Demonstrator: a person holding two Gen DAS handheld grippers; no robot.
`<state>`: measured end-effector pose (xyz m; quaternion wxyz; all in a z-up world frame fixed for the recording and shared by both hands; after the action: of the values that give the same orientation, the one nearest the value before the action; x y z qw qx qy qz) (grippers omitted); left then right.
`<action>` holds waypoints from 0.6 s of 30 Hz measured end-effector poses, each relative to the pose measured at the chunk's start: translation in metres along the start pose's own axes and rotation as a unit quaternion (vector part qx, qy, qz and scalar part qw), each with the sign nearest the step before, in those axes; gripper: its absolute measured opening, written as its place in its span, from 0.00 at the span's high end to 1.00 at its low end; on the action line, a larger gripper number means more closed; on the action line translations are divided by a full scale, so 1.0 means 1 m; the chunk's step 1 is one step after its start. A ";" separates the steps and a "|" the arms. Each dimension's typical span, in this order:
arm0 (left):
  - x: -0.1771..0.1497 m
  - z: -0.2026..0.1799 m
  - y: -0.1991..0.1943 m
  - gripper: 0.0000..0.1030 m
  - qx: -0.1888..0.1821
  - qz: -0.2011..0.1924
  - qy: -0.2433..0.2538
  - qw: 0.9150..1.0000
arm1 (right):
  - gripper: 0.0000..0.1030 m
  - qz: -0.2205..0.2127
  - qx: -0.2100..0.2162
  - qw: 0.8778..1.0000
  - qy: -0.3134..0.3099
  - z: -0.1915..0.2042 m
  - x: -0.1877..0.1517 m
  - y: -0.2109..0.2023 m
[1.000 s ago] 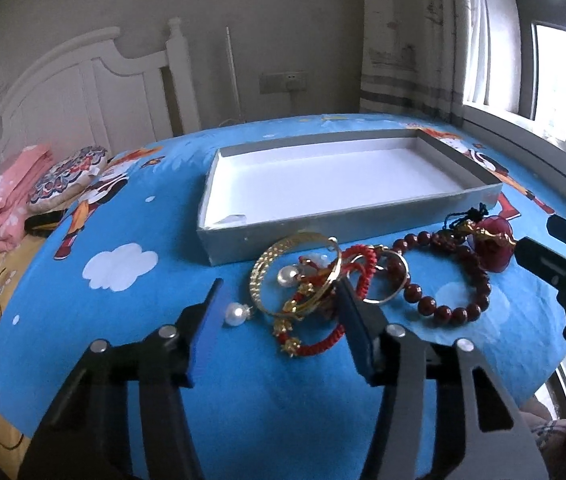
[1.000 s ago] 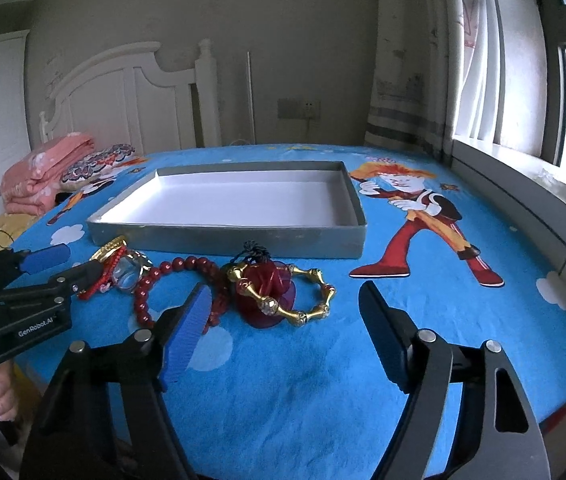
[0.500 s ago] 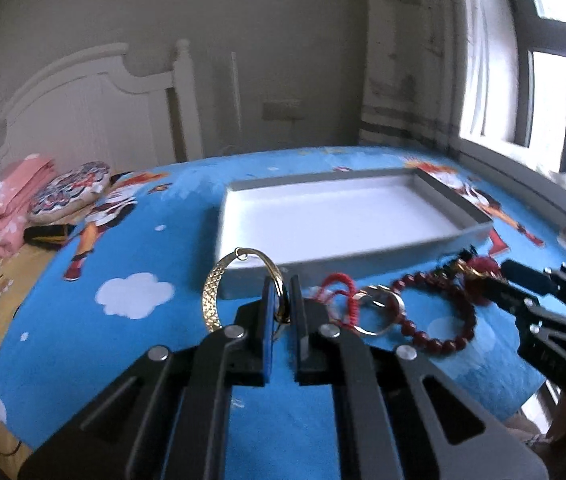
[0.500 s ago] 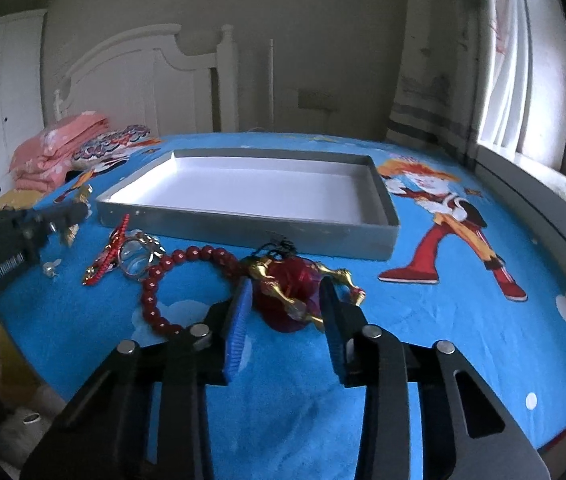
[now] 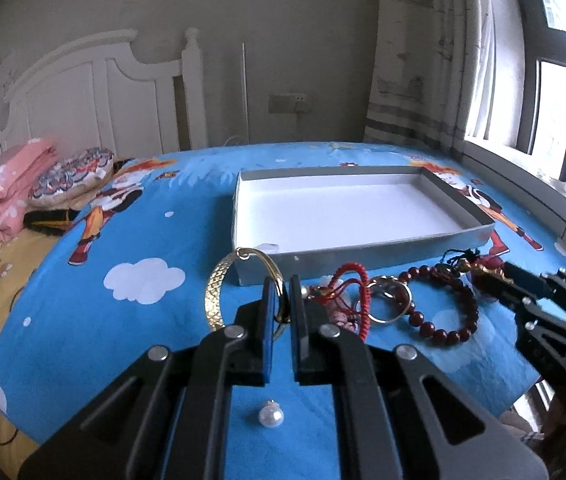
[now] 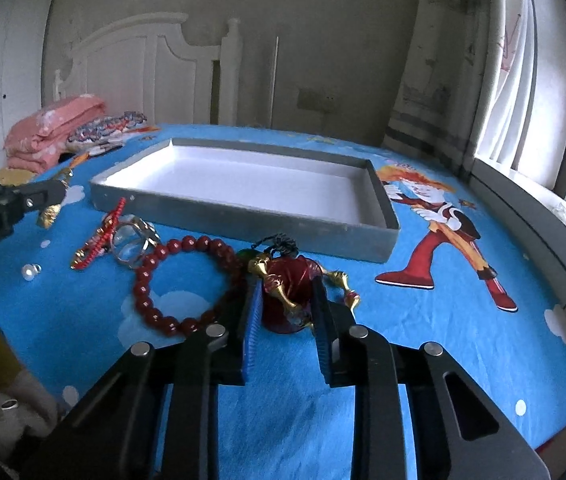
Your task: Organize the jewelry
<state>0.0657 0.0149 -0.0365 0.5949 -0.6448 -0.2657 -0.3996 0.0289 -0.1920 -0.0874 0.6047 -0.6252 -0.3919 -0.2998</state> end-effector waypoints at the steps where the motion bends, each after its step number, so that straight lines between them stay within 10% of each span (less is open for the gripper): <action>1: -0.001 -0.003 -0.002 0.93 0.002 -0.006 0.007 1.000 | 0.76 -0.005 -0.001 1.000 -0.001 0.000 0.001 -0.002; 18: -0.012 -0.028 -0.002 0.93 0.002 -0.008 0.053 0.999 | 0.74 -0.006 -0.006 1.000 -0.017 0.004 0.003 -0.006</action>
<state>0.0523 -0.0111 -0.0460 0.6059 -0.6195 -0.2395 -0.4378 0.0248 -0.1879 -0.0822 0.5919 -0.6316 -0.4044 -0.2953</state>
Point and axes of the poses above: each gripper's, at about its wrist camera, not at the fingertips, and y roughly the way its jaws point, z to its left, x to its top, the point moved 1 cm from there along y, roughly the way its jaws point, and after that the axes turned 2 degrees about z, right-handed, at the moved point
